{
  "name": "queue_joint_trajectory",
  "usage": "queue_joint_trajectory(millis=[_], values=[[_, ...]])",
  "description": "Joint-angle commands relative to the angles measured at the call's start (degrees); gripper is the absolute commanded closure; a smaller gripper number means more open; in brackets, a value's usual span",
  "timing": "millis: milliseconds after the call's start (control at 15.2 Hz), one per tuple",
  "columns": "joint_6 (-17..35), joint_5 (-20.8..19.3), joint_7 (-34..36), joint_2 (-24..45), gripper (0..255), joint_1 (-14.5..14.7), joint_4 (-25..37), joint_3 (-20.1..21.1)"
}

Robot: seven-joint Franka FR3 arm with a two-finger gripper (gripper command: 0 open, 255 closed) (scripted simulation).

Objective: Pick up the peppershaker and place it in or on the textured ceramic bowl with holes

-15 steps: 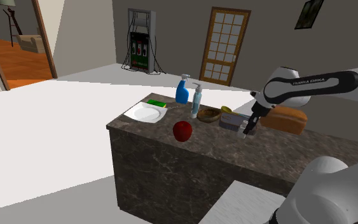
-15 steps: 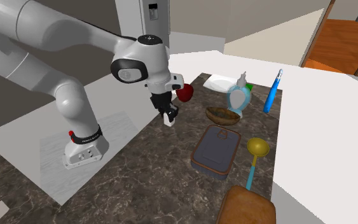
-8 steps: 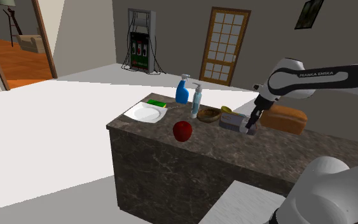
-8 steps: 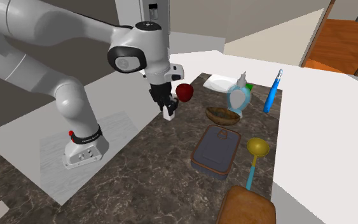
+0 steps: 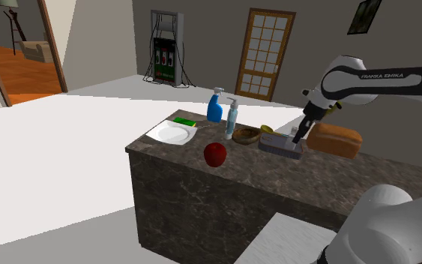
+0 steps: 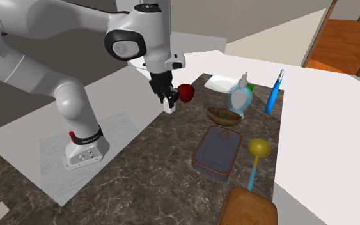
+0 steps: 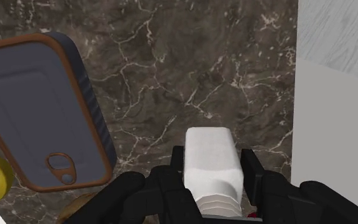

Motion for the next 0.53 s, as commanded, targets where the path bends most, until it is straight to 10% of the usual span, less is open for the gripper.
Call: queue_joint_trajectory(millis=[0,462], values=[[-1.8,0.3,0.3,-0.4,255,0.0,1.3,0.7],[0.3,5.3,-1.1,11.6,255,6.5,11.2,-2.6]])
